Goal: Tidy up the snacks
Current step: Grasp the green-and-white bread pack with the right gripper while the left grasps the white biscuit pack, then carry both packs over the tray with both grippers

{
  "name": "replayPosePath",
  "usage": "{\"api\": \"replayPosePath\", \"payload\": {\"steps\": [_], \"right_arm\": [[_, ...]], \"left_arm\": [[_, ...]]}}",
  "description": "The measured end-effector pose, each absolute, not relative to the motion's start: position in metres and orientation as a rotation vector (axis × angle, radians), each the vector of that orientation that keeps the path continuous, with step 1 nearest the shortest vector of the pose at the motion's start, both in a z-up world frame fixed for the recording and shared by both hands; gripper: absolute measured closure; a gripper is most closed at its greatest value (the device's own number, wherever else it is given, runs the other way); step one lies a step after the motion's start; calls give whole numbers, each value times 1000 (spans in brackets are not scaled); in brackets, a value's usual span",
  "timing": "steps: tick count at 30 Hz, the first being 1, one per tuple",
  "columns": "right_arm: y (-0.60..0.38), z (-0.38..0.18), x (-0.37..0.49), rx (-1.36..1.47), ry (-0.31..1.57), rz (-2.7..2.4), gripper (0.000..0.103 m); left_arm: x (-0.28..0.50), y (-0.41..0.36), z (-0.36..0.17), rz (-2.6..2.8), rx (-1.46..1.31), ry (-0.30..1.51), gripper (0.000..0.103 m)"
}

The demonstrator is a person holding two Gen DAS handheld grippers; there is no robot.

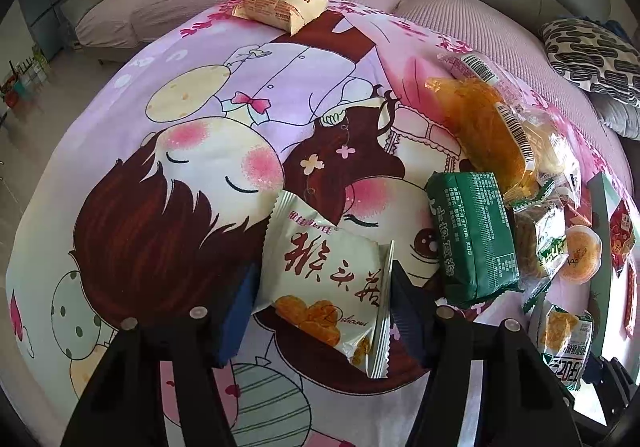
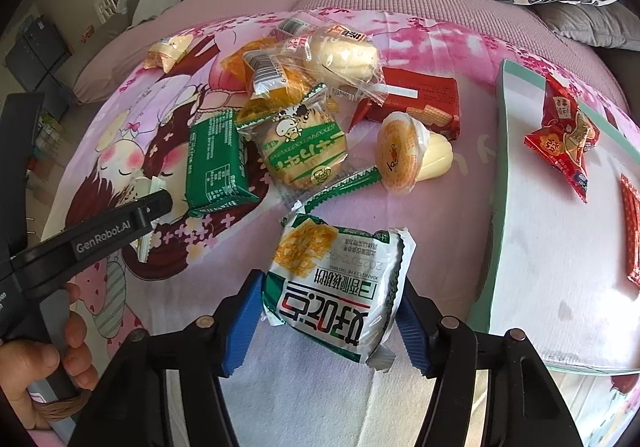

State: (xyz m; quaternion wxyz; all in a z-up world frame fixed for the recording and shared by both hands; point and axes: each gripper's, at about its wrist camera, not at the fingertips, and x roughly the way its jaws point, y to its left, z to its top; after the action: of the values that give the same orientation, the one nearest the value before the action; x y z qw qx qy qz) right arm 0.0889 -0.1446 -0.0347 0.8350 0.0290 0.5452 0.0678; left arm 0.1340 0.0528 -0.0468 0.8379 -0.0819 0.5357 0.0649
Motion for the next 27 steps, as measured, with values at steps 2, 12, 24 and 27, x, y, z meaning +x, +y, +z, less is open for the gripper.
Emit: {"api": "replayPosePath", "payload": {"steps": [2,12,24,27], "right_arm": [[-146,-33,88,70,1150,147,40],[-147,-20,84,98,1098,153,42],[-150,3,78,116,1038,166,42],[-152,5,77,121,1033,166,42]], "left_arm": [[132,56,-43,136,-180,1132,38],[124,59,-29,126,-208,1100,39],[114,54,7,111,-211,1010,39],[114,49,10,107,-205,1005,39]]}}
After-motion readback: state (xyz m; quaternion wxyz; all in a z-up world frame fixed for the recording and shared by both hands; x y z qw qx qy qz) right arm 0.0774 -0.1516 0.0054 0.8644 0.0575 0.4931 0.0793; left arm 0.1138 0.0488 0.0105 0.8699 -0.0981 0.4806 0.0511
